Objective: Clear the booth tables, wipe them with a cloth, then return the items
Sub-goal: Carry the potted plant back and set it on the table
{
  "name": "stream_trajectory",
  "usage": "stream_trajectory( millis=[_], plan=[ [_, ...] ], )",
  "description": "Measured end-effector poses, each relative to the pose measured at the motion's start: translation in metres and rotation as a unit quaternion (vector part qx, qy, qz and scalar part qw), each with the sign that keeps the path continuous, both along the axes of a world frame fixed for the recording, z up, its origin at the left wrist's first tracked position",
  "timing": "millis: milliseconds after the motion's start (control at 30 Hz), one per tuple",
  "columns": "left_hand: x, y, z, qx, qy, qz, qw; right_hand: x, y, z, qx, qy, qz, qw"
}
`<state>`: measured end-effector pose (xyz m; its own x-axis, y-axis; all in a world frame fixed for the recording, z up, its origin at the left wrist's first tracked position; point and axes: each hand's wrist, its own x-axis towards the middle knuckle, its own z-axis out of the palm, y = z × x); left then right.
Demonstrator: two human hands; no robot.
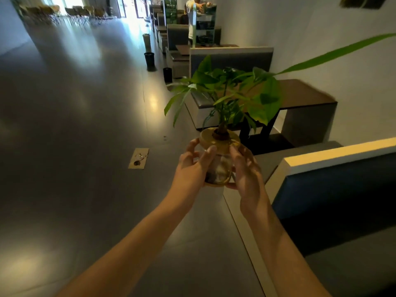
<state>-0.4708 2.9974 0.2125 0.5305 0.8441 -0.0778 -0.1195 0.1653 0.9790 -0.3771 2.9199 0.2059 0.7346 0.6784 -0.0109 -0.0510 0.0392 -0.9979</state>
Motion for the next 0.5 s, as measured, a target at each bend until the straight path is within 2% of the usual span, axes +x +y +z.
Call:
stream_trajectory(
  millis=[200,333,500],
  plan=[
    [0.095,0.107,-0.002,-0.005,0.006,-0.04,0.999,0.101,0.112,0.001,-0.009,0.056,-0.027,0.998],
    [0.159,0.173,-0.013,0.006,0.019,-0.06,0.998,0.165,0.179,-0.015,-0.021,0.055,-0.029,0.998],
    [0.26,0.258,-0.027,0.02,0.036,-0.048,0.998,0.255,0.262,-0.027,0.009,0.043,-0.034,0.998]
  ],
)
